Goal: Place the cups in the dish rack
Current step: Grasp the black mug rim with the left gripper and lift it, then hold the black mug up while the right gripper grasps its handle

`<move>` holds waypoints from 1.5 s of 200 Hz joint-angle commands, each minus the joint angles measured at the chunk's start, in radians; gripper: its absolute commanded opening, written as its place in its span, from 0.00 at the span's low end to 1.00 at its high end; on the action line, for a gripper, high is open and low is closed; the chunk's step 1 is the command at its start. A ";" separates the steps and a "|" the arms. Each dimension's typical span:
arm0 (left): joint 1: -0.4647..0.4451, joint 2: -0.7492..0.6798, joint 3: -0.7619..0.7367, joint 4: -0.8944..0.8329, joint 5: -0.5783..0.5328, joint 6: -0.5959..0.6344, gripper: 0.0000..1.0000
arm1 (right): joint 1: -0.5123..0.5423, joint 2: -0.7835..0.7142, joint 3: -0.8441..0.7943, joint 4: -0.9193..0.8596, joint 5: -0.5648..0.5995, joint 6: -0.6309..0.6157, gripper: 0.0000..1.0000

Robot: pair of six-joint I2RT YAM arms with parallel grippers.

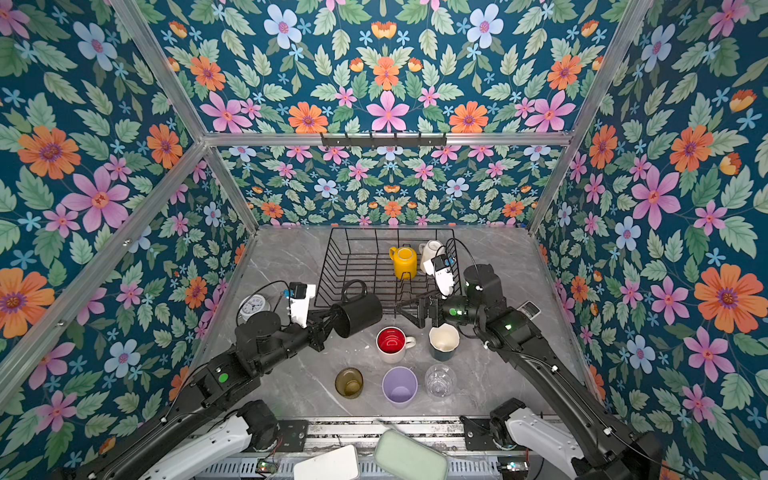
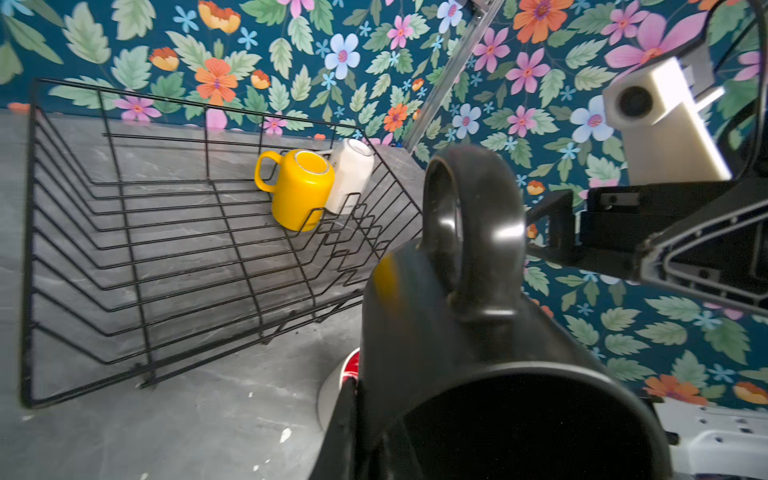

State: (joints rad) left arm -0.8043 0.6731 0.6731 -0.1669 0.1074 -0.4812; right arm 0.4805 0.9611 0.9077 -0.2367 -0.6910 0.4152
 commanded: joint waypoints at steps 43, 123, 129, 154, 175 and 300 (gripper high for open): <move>0.036 0.095 0.009 0.296 0.308 -0.140 0.00 | -0.093 -0.106 -0.100 0.254 -0.211 0.082 0.99; 0.156 0.251 -0.038 0.628 0.632 -0.289 0.00 | -0.101 -0.090 -0.110 0.296 -0.312 0.085 0.99; 0.165 0.264 -0.048 0.682 0.664 -0.318 0.00 | -0.100 -0.081 -0.101 0.290 -0.315 0.082 0.99; 0.185 0.312 -0.073 0.853 0.749 -0.407 0.00 | -0.100 -0.055 -0.077 0.269 -0.320 0.067 0.99; 0.185 0.334 -0.071 0.850 0.756 -0.407 0.00 | -0.101 -0.046 -0.068 0.266 -0.321 0.062 0.99; 0.185 0.348 -0.087 0.928 0.796 -0.465 0.00 | 0.002 0.020 -0.049 0.288 -0.272 0.065 0.99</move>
State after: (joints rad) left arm -0.6201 1.0222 0.5797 0.6365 0.8780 -0.9218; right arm 0.4568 0.9703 0.8532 0.0254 -0.9905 0.4931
